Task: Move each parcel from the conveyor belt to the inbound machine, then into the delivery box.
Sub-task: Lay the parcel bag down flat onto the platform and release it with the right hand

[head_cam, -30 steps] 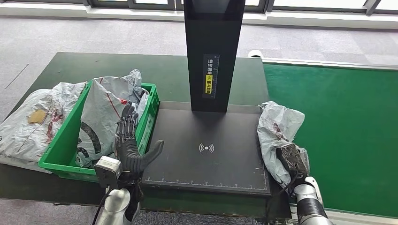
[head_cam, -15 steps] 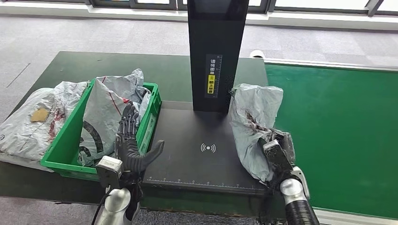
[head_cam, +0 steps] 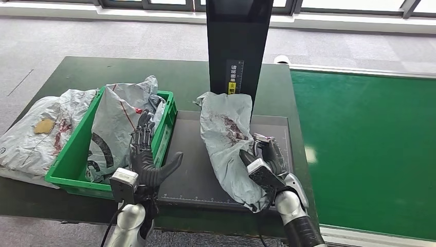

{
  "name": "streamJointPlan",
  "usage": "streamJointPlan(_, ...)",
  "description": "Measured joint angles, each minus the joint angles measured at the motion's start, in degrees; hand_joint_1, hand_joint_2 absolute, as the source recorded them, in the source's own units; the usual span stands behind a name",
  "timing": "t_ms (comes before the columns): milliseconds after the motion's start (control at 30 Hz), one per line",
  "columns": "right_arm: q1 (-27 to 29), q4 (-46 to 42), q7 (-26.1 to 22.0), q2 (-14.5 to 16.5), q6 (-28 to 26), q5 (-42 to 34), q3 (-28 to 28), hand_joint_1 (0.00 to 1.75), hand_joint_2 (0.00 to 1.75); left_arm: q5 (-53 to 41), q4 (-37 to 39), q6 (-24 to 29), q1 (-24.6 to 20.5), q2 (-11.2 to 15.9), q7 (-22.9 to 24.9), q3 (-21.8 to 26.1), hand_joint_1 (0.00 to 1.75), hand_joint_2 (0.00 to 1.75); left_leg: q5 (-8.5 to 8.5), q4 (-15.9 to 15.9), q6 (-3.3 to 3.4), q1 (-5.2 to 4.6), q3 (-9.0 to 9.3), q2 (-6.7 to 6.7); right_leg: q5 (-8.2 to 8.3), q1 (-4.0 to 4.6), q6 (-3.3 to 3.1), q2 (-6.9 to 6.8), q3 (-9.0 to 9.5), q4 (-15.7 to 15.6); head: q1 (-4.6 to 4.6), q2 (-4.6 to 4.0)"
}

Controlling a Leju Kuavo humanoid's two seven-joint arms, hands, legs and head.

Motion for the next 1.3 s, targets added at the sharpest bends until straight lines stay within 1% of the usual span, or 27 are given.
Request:
streamJointPlan(100,-2.2,5.2,0.7,0.8,-3.3,1.6,-0.3,0.0,0.0,0.0,0.1,0.4,0.0,0.0,0.0,0.0,0.0,1.75,0.03,0.0,0.01,0.0,0.0,-0.04,0.01,0.0,0.01,-0.03,0.01,0.0,0.0,0.0)
streamJointPlan(300,-4.5,10.9,1.3,1.8,-4.9,2.2,-1.1,0.0,0.0,-0.2,0.1,0.7,0.0,0.0,0.0,-0.1,0.0,1.75,0.05,0.0,-0.01,0.0,-0.01,-0.06,0.01,0.01,0.01,-0.04,0.01,0.0,0.0,0.0)
streamJointPlan(500,-6.5,15.2,2.9,2.3,-10.5,2.3,-5.7,0.0,0.0,-0.9,0.1,1.0,0.2,0.0,0.0,0.0,0.0,1.75,0.04,0.0,0.0,0.0,-0.02,-0.07,0.01,0.0,0.01,-0.05,0.01,0.0,0.0,0.0)
streamJointPlan(667,-7.1,16.8,3.2,2.6,-11.5,2.7,-7.9,0.0,0.0,-1.1,0.0,1.0,0.2,-0.1,0.0,0.0,0.0,1.75,0.04,0.0,-0.01,-0.01,-0.02,-0.07,0.01,0.0,0.01,-0.05,0.01,0.0,0.0,0.0)
streamJointPlan(933,-7.4,17.8,4.1,2.7,-11.9,3.1,-10.4,0.0,0.0,-2.5,0.0,0.7,0.3,-0.1,0.0,0.2,0.0,1.75,0.05,0.0,-0.01,0.0,-0.02,-0.07,0.01,0.0,0.01,-0.05,0.0,0.0,0.0,0.0)
streamJointPlan(1000,-6.7,17.2,3.6,2.7,-11.6,3.2,-11.3,0.0,0.0,-3.4,-0.1,0.7,0.4,-0.2,0.0,0.6,0.0,1.75,0.04,0.0,-0.01,0.0,-0.02,-0.09,0.01,0.0,0.01,-0.06,0.0,0.0,0.0,0.0)
streamJointPlan(1067,-5.5,15.6,3.8,2.8,-12.6,4.3,-12.4,0.0,0.0,-4.3,-0.2,0.7,0.5,-0.3,0.0,1.1,0.0,1.75,0.04,0.0,-0.01,0.0,-0.03,-0.13,0.0,0.0,0.01,-0.08,0.0,0.0,0.0,0.0)
streamJointPlan(1300,-1.8,8.3,10.0,2.9,-19.2,12.3,-14.4,0.0,0.0,-5.7,-1.0,0.8,1.0,-0.4,0.0,2.7,0.0,1.75,0.03,0.0,-0.01,-0.01,-0.04,-0.12,-0.01,0.0,0.0,-0.09,-0.01,0.0,0.0,0.0)
